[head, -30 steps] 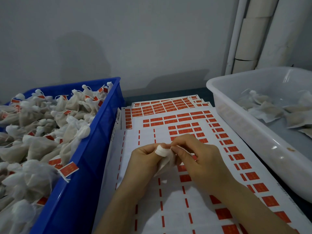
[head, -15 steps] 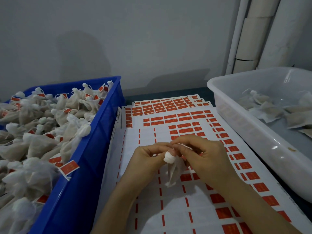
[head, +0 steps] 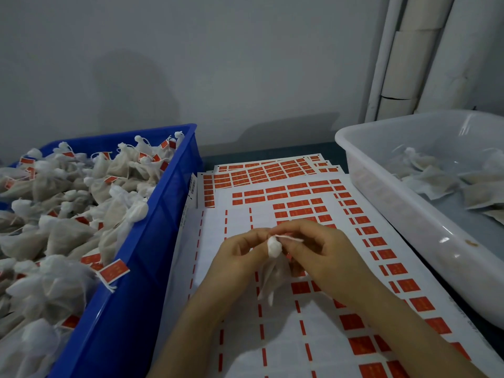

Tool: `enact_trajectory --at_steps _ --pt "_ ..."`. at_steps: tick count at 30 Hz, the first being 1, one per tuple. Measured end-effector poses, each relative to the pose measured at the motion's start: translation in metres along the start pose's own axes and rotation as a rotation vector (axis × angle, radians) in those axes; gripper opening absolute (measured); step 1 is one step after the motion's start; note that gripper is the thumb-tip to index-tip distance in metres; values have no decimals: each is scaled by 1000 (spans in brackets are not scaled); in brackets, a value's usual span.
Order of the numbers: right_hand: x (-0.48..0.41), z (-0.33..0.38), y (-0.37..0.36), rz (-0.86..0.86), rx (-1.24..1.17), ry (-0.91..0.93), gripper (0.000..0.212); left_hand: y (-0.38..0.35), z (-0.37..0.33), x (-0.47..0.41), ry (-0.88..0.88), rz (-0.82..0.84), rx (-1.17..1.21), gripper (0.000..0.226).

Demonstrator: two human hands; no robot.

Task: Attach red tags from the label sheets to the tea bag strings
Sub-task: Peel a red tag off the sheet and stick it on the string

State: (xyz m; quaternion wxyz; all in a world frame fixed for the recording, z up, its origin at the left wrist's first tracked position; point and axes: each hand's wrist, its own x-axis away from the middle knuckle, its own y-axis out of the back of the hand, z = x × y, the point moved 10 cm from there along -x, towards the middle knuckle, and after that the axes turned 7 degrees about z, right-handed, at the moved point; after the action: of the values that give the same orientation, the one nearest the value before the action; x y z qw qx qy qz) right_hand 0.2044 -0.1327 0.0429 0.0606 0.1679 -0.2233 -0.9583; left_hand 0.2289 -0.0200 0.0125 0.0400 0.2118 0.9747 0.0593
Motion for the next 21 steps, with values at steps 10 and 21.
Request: enact_trajectory --at_steps 10,21 --pt "-2 -11 -3 7 -27 -52 15 -4 9 -1 32 1 -45 17" --pt "0 -9 -15 69 19 -20 17 3 23 -3 88 -105 4 19"
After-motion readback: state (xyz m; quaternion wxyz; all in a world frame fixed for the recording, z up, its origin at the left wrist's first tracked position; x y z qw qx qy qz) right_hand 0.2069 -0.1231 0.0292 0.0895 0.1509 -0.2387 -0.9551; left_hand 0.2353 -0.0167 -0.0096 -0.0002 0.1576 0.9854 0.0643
